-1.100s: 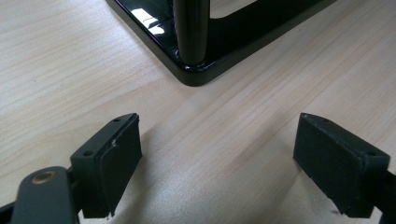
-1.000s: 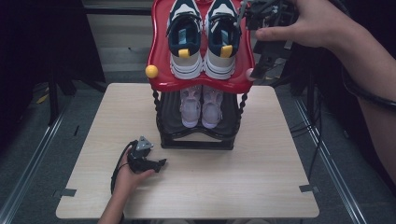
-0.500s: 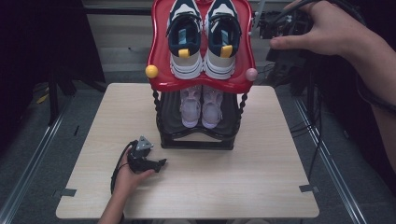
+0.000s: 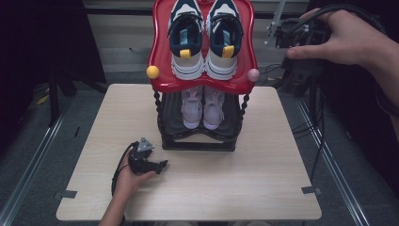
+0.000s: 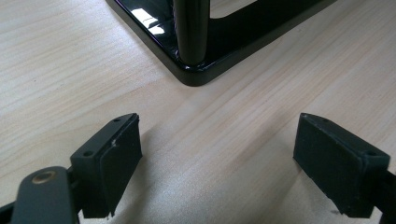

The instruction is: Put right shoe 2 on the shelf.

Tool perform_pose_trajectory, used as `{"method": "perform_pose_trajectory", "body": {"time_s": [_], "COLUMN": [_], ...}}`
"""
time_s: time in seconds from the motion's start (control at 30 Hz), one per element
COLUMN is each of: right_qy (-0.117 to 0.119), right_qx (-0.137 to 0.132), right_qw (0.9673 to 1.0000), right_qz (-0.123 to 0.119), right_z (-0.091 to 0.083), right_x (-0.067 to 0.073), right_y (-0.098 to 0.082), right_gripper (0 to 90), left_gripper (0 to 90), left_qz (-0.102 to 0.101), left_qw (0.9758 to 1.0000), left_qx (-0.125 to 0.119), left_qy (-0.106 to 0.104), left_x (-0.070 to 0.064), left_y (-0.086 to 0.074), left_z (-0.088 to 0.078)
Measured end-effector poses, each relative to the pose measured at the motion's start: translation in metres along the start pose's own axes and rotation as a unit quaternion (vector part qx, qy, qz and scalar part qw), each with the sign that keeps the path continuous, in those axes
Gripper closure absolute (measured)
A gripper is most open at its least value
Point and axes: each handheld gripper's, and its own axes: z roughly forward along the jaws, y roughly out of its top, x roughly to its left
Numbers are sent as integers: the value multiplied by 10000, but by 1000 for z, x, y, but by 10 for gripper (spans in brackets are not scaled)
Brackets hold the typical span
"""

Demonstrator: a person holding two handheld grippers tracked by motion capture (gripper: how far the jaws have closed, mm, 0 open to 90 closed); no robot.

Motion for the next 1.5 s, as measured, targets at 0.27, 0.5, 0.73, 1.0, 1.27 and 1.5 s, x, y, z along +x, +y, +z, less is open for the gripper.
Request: {"method": "perform_pose_trajectory", "body": {"time_s": [0.27, 0.5, 0.73, 1.0, 1.27, 1.5], "right_qy": [-10, 24, 33, 2, 38, 41], "right_qx": [-20, 36, 17, -8, -11, -20], "right_qw": [10000, 9999, 9998, 9997, 9996, 9997], "right_qz": [63, 164, 208, 240, 274, 256], "right_z": [10, 24, 37, 50, 62, 75], "right_x": [3, 3, 5, 6, 9, 11], "right_y": [-17, -32, -41, -51, -57, -60], "right_gripper": [186, 187, 187, 187, 188, 189], "left_gripper": [146, 146, 146, 146, 146, 146], "left_qz": [-10, -5, -1, -3, 0, -2], "left_qw": [10000, 10000, 10000, 10000, 10000, 10000], "left_qx": [-6, -2, 1, 16, 18, 19], "left_qy": [0, 0, 0, -16, -15, -16], "left_x": [0, 0, 0, 0, 0, 0], "left_y": [0, 0, 0, 0, 0, 0], "left_z": [0, 0, 0, 0, 0, 0]}}
